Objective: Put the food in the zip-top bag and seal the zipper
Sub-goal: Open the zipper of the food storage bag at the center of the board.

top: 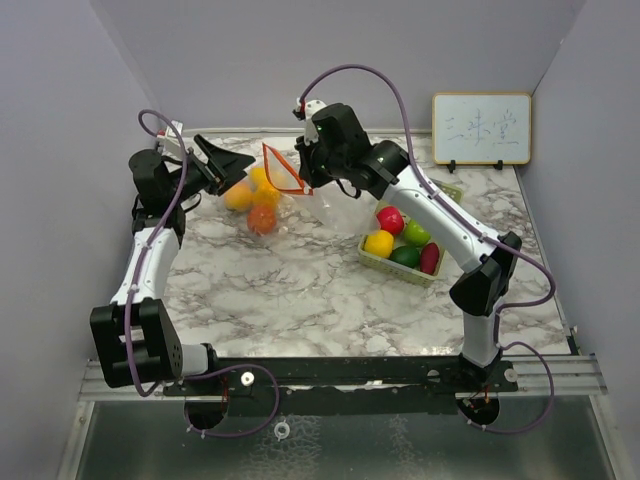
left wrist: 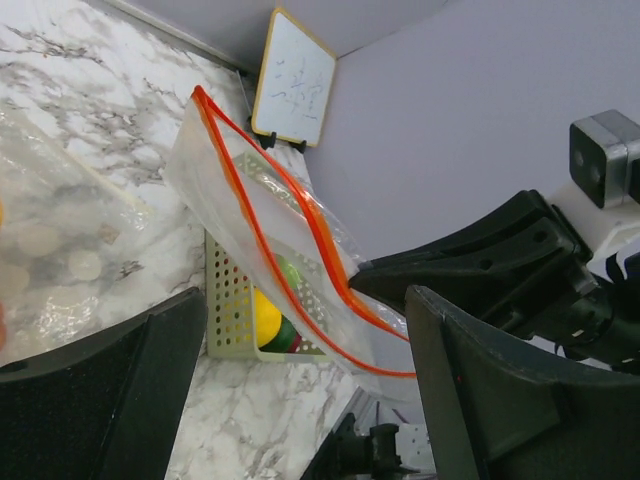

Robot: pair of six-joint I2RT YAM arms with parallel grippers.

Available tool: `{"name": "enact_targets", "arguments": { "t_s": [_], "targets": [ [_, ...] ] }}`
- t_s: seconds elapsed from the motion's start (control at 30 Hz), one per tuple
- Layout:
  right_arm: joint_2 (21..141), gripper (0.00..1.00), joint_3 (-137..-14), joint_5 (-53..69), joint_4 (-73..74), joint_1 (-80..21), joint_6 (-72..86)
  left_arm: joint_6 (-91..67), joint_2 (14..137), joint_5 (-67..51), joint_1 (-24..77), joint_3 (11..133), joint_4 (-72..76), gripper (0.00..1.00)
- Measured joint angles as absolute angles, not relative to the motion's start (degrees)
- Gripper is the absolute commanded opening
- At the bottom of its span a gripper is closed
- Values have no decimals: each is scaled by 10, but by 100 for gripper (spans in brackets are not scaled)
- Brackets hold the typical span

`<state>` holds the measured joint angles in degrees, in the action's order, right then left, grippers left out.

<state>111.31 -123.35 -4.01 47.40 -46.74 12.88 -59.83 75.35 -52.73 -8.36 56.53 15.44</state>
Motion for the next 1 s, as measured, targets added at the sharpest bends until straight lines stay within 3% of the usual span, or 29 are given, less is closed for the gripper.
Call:
{"name": "enact_targets", "arguments": {
  "t_s": [0.17, 0.33, 1.0],
  "targets": [
    [1112, 2, -1215, -40, 455, -467, 119, -685, 777, -526, -69, 540, 255, 71],
    [1110, 2, -1203, -47, 429, -467, 111, -731, 793, -525, -22, 529, 298, 67],
    [1073, 2, -1170, -63, 368, -467, 103, -736, 837, -523, 21, 513, 309, 46]
  ]
}}
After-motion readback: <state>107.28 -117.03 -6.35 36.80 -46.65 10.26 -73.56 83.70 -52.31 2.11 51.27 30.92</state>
